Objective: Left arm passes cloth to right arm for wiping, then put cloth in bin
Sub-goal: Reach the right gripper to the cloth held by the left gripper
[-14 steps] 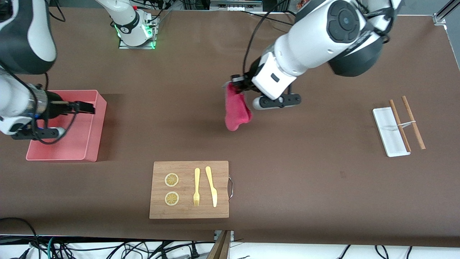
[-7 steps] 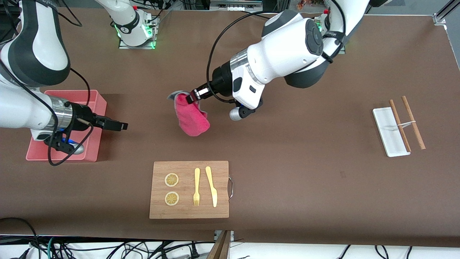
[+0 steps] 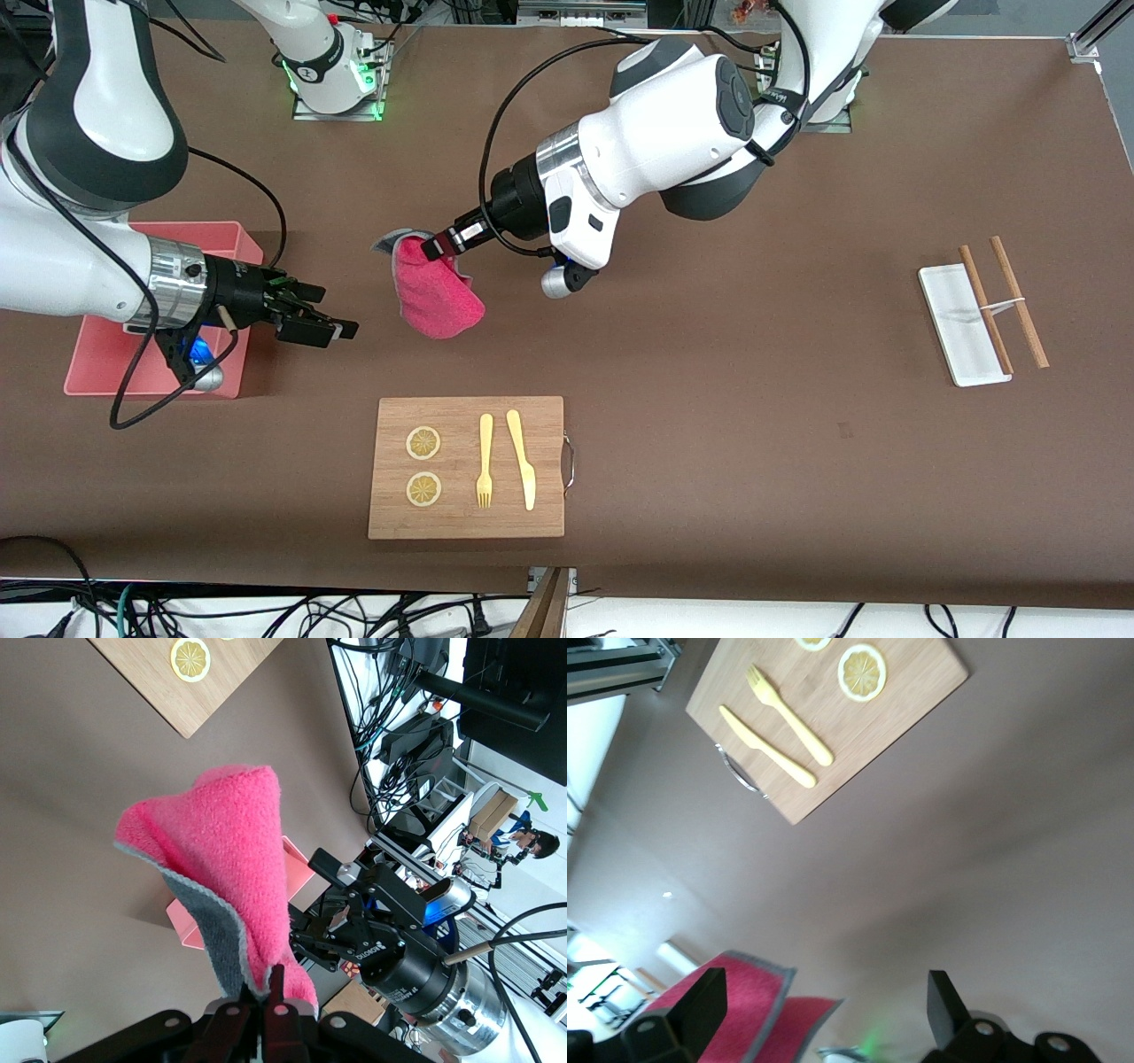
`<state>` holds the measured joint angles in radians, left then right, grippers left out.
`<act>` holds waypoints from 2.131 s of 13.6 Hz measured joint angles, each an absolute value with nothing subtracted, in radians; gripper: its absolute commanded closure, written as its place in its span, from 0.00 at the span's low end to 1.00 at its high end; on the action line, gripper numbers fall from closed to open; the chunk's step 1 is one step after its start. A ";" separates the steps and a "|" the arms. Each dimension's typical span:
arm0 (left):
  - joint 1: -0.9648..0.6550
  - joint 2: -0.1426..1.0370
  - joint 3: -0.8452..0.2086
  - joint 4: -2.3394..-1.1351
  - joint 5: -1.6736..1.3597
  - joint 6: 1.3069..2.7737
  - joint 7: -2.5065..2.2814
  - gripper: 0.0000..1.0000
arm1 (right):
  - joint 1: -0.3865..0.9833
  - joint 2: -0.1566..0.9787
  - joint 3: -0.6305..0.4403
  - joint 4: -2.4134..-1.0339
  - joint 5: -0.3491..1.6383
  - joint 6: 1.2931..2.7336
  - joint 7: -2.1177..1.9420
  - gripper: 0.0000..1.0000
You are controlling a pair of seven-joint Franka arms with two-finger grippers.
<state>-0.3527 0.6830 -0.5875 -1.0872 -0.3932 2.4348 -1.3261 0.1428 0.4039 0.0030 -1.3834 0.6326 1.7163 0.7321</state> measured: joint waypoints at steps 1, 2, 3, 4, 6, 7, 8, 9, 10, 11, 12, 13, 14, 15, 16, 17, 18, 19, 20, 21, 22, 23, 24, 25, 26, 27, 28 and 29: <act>-0.353 0.684 -0.587 -1.087 -0.393 2.435 -1.327 1.00 | 0.143 0.405 0.003 -1.383 0.656 1.716 0.763 0.00; -0.353 0.685 -0.587 -1.086 -0.393 2.435 -1.328 1.00 | 0.145 0.409 0.003 -1.383 0.676 1.716 0.795 0.00; -0.353 0.686 -0.587 -1.086 -0.393 2.435 -1.328 1.00 | 0.147 0.413 0.003 -1.383 0.699 1.717 0.824 0.00; -0.352 0.688 -0.587 -1.085 -0.393 2.435 -1.328 1.00 | 0.148 0.418 0.003 -1.383 0.722 1.718 0.853 0.00; -0.352 0.690 -0.587 -1.082 -0.393 2.436 -1.328 1.00 | 0.153 0.429 0.003 -1.383 0.754 1.725 0.894 0.00; -0.352 0.691 -0.587 -1.081 -0.393 2.436 -1.328 1.00 | 0.160 0.435 0.004 -1.384 0.765 1.736 0.912 0.00; -0.352 0.691 -0.587 -1.081 -0.393 2.436 -1.328 1.00 | 0.172 0.440 0.004 -1.383 0.770 1.755 0.938 0.00; -0.351 0.691 -0.587 -1.080 -0.393 2.436 -1.329 1.00 | 0.186 0.445 0.004 -1.384 0.771 1.776 0.966 0.00; -0.351 0.692 -0.587 -1.079 -0.393 2.436 -1.329 1.00 | 0.201 0.449 0.004 -1.383 0.771 1.793 0.991 0.00; -0.350 0.692 -0.586 -1.079 -0.393 2.436 -1.329 1.00 | 0.215 0.454 0.004 -1.384 0.771 1.804 1.008 0.00; -0.349 0.692 -0.586 -1.078 -0.393 2.436 -1.329 1.00 | 0.228 0.459 0.004 -1.384 0.771 1.806 1.019 0.01; -0.349 0.692 -0.586 -1.078 -0.393 2.436 -1.329 1.00 | 0.237 0.463 0.004 -1.384 0.771 1.807 1.024 0.02; -0.349 0.692 -0.586 -1.078 -0.393 2.436 -1.329 1.00 | 0.246 0.468 0.005 -1.385 0.771 1.807 1.026 0.12; -0.349 0.692 -0.586 -1.078 -0.393 2.436 -1.329 1.00 | 0.252 0.473 0.005 -1.385 0.771 1.807 1.026 0.38; -0.349 0.692 -0.586 -1.078 -0.393 2.436 -1.329 1.00 | 0.256 0.478 0.005 -1.385 0.771 1.807 1.027 0.60; -0.349 0.692 -0.586 -1.077 -0.393 2.436 -1.329 1.00 | 0.258 0.481 0.005 -1.385 0.771 1.807 1.030 0.79; -0.349 0.692 -0.586 -1.077 -0.393 2.436 -1.329 1.00 | 0.258 0.483 0.005 -1.385 0.771 1.807 1.035 0.93; -0.349 0.692 -0.585 -1.077 -0.393 2.436 -1.329 1.00 | 0.258 0.483 0.004 -1.385 0.771 1.807 1.039 1.00; -0.349 0.692 -0.585 -1.077 -0.393 2.436 -1.329 1.00 | 0.258 0.483 0.004 -1.385 0.771 1.807 1.041 1.00; -0.348 0.692 -0.585 -1.077 -0.393 2.436 -1.329 1.00 | 0.258 0.483 0.004 -1.385 0.771 1.807 1.042 1.00; -0.346 0.692 -0.585 -1.077 -0.393 2.436 -1.329 1.00 | 0.258 0.483 0.004 -1.385 0.771 1.807 1.043 1.00; -0.346 0.692 -0.584 -1.077 -0.393 2.436 -1.329 1.00 | 0.258 0.483 0.004 -1.385 0.771 1.807 1.044 1.00; -0.345 0.693 -0.584 -1.077 -0.393 2.436 -1.329 1.00 | 0.258 0.483 0.004 -1.385 0.771 1.807 1.044 1.00; -0.345 0.693 -0.583 -1.077 -0.393 2.436 -1.329 1.00 | 0.258 0.483 0.004 -1.385 0.771 1.807 1.045 1.00; -0.344 0.693 -0.583 -1.077 -0.393 2.436 -1.329 1.00 | 0.258 0.483 0.004 -1.385 0.771 1.807 1.045 1.00; -0.344 0.693 -0.583 -1.077 -0.393 2.436 -1.329 1.00 | 0.258 0.483 0.004 -1.385 0.771 1.807 1.045 1.00; -0.344 0.693 -0.582 -1.077 -0.393 2.436 -1.329 0.55 | 0.258 0.483 0.004 -1.385 0.771 1.807 1.045 1.00; -0.341 0.693 -0.581 -1.077 -0.393 2.436 -1.329 0.01 | 0.258 0.483 0.004 -1.385 0.771 1.807 1.045 1.00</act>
